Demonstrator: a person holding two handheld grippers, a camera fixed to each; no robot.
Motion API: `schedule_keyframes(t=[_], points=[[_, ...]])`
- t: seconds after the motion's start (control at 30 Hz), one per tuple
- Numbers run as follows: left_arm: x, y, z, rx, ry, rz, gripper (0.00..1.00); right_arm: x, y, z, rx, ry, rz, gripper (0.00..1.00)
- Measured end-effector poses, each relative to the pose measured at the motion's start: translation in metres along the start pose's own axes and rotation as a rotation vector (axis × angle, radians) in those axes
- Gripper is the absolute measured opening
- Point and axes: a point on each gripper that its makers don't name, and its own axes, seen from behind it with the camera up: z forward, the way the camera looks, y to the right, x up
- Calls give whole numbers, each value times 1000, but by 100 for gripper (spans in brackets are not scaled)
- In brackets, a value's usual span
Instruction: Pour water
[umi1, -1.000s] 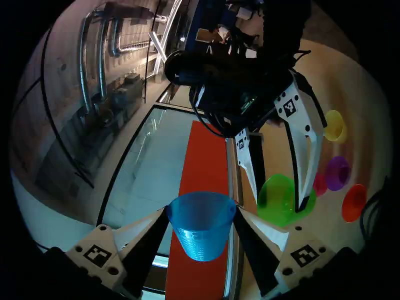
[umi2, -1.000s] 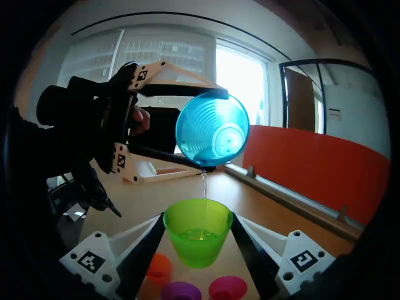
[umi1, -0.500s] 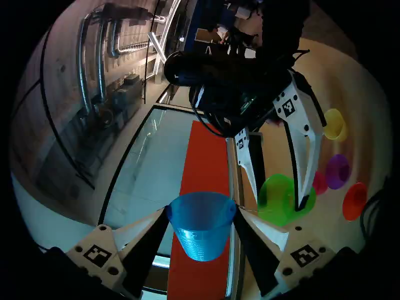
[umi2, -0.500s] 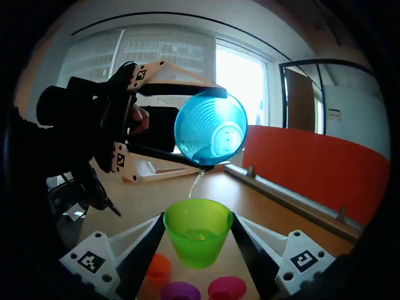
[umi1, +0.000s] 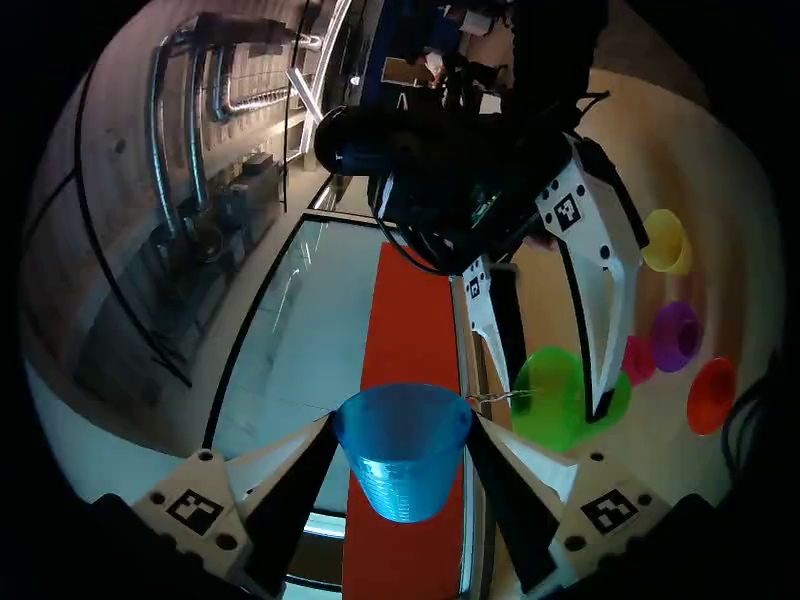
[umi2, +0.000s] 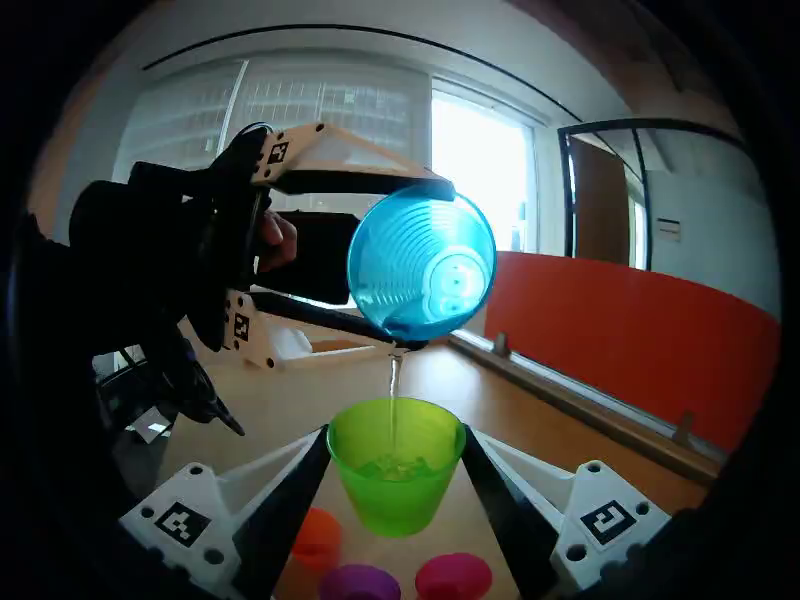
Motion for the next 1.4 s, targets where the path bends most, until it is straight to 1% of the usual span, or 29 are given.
schedule_keyframes(t=[0.2,0.87,1.17,1.4], points=[[-2,1,1,-3,-2,12,89,1,0,0,0,-1,-1,94],[-2,1,1,-2,-4,26,89,0,0,0,-2,-2,-2,94],[-3,6,2,-6,-7,33,89,2,0,0,-5,-2,-2,94],[-4,4,5,-4,-8,41,89,1,1,0,-6,-2,-3,94]])
